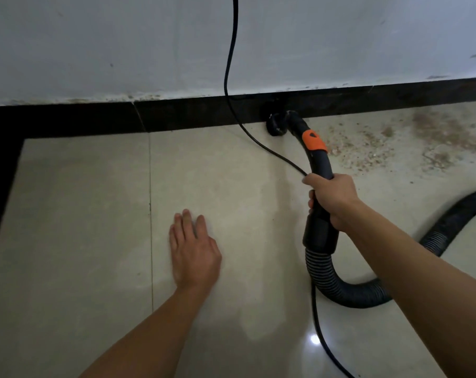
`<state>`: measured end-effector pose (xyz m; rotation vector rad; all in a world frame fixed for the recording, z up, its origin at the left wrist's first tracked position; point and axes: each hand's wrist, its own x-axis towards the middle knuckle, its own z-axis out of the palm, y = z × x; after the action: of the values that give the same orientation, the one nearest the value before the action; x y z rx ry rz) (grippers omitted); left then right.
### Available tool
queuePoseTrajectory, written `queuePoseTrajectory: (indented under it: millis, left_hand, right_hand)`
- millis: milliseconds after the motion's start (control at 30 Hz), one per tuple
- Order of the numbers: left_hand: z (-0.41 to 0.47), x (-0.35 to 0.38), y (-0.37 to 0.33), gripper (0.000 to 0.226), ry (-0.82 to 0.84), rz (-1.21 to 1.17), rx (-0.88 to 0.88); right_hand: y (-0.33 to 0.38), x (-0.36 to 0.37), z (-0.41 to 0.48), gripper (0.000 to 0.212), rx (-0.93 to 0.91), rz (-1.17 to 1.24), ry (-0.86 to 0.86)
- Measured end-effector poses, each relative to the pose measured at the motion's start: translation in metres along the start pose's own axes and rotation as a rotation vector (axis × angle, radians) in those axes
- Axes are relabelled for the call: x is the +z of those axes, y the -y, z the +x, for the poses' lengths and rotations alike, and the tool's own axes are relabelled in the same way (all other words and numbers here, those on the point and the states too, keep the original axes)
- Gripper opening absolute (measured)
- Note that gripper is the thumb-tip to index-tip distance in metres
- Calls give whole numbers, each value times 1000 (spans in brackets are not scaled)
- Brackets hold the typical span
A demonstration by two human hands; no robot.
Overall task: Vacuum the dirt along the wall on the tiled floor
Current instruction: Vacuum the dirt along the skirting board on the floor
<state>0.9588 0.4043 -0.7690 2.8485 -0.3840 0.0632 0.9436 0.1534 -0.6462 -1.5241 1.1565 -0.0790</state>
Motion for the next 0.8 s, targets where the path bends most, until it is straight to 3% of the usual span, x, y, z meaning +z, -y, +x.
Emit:
queuePoseTrajectory:
  millis: [233,433,600,800]
  left_hand:
    - [0,-1,0,51,-5,-12,2]
    - [0,-2,1,54,15,-16,-4]
    - [0,0,1,54,20,-4,-7]
    - [1,2,4,53,-12,-24,2]
  right_hand:
    - [-9,28,-4,22,-101,-155,77]
    - [-7,-27,12,31,-81,-218,-116]
    - [-18,-51,-12,15,-91,-346,32]
    - [-23,-84,-41,16,-39,-360,10]
